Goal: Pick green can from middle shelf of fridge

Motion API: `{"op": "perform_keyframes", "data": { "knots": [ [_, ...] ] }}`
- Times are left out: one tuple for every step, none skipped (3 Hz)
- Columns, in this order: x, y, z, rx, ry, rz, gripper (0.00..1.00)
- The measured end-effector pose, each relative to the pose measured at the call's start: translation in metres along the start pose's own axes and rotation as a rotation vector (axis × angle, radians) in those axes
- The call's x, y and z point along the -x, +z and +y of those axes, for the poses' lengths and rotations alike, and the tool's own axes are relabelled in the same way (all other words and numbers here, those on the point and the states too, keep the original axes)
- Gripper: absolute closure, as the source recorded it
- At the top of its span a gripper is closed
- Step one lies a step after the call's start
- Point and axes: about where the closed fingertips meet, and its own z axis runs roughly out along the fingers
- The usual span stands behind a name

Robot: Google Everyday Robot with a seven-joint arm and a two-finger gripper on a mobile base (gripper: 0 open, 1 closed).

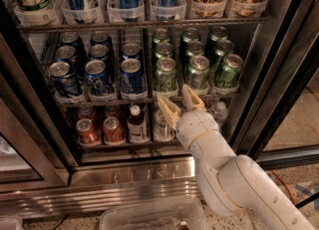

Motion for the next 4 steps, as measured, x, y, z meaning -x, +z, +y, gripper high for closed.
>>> {"op": "perform_keyframes", "data": {
  "knots": [
    [0.000,0.000,0.000,0.000,0.000,0.000,0.22],
    [0.000,0.000,0.000,0.000,0.000,0.000,0.30],
    [0.000,0.000,0.000,0.000,0.000,0.000,0.28],
    [-0.003,0.012,0.000,0.011,-0.009,0.007,0.22]
  ]
}}
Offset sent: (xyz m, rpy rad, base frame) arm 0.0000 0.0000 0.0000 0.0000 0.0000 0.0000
